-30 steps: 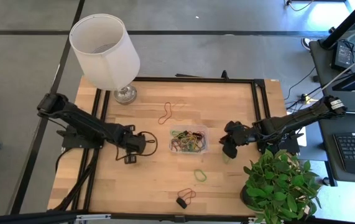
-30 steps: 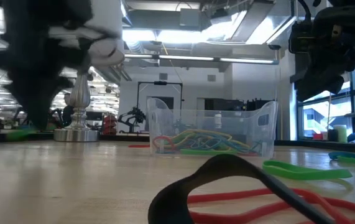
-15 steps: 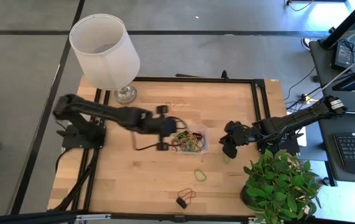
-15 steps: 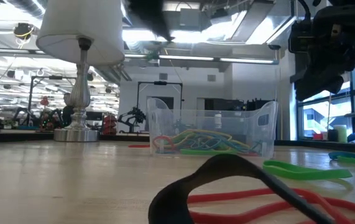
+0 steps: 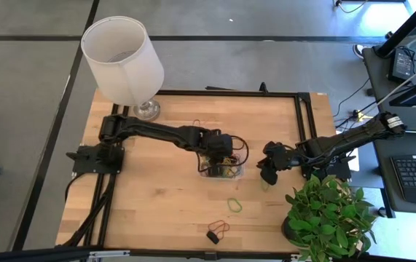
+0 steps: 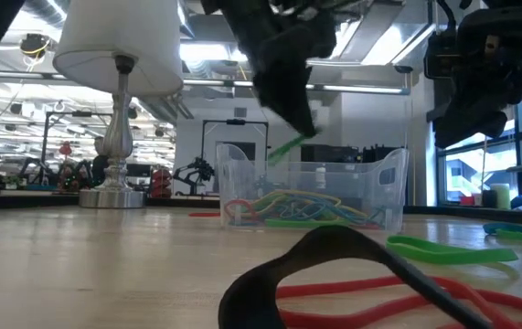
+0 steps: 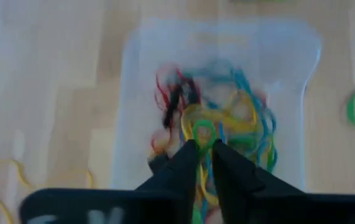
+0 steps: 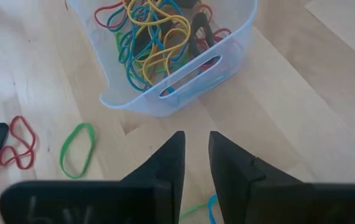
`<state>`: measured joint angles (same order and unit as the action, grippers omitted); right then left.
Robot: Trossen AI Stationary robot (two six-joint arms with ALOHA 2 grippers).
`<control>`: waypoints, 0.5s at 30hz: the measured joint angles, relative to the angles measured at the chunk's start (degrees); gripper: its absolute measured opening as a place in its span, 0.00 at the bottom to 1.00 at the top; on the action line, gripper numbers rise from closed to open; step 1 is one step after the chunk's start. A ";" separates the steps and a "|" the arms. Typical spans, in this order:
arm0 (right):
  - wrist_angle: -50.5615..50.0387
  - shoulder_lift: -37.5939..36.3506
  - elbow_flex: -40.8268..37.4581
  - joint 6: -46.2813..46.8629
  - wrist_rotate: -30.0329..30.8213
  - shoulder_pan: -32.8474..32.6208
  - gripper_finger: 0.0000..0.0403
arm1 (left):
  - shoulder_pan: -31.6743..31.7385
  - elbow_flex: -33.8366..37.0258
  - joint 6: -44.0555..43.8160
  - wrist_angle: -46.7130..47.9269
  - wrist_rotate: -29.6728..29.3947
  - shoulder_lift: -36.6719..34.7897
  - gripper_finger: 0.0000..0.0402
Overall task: Pick and place rubber bands into bin
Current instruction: Put the green rubber band into the transparent bin, then put the blue rubber band into the transparent bin
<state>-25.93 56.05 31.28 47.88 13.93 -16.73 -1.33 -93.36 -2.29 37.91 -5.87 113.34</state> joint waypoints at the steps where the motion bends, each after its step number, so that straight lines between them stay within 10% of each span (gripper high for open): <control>1: -0.02 0.00 -0.02 0.02 0.00 0.00 0.19 | -0.01 0.02 -0.04 0.98 0.23 0.42 0.14; 15: 0.23 0.02 0.00 0.02 0.00 0.00 0.19 | 0.10 -0.02 2.62 8.72 1.01 -2.17 0.37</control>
<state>-25.70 56.07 31.29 47.90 13.93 -16.73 -1.23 -93.38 0.33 46.64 -4.86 111.17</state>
